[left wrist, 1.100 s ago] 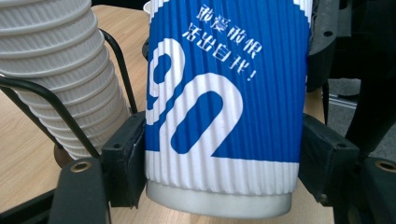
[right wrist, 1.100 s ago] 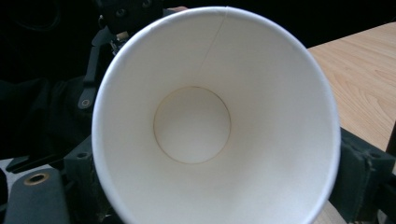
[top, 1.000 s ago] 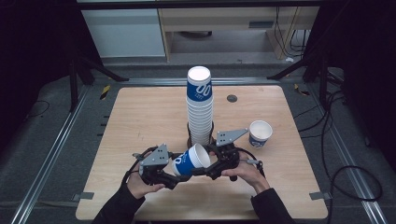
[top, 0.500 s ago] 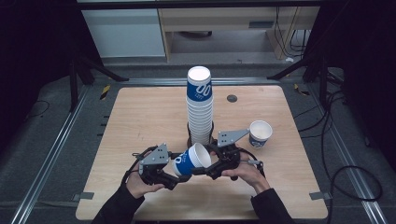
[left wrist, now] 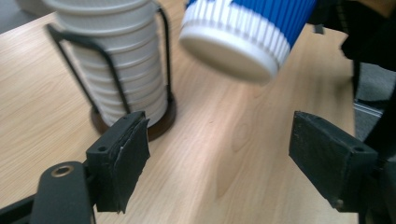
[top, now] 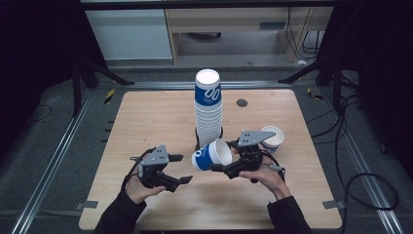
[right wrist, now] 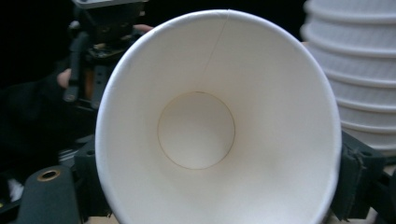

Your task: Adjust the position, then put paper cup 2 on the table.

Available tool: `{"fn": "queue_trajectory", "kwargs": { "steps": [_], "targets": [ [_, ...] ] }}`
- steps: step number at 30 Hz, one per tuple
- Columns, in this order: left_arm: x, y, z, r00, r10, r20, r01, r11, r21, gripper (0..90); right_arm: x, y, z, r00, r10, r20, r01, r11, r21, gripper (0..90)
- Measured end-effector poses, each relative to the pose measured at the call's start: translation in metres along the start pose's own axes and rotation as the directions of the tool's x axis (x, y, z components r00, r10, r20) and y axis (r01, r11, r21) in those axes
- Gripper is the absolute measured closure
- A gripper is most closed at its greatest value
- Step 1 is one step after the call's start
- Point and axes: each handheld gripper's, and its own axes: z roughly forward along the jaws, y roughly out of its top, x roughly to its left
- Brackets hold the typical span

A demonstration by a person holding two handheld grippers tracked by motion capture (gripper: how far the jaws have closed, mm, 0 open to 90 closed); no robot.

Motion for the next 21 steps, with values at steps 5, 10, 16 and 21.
{"fn": "queue_trajectory", "kwargs": {
  "steps": [5, 10, 16, 21],
  "targets": [
    [0.011, -0.004, -0.008, 0.9976, -0.049, -0.05, 0.049, 0.9988, -0.004, 18.8, -0.004, 0.002, -0.016, 0.9919, 0.024, 0.125, -0.024, 1.0, 0.002, 16.3],
    [0.021, -0.008, -0.015, 0.9878, -0.109, -0.112, 0.107, 0.9941, -0.018, 19.2, -0.005, 0.0, -0.032, 0.9768, 0.02, 0.213, -0.024, 1.0, 0.014, 16.3],
    [0.032, -0.013, -0.023, 0.9736, -0.161, -0.161, 0.159, 0.9869, -0.031, 19.0, -0.003, -0.006, -0.046, 0.9471, 0.004, 0.321, -0.03, 0.997, 0.077, 16.2],
    [0.038, -0.017, -0.029, 0.9591, -0.189, -0.21, 0.189, 0.9817, -0.021, 18.9, -0.006, -0.01, -0.059, 0.9239, 0.01, 0.383, -0.054, 0.993, 0.106, 16.0]
  ]
}}
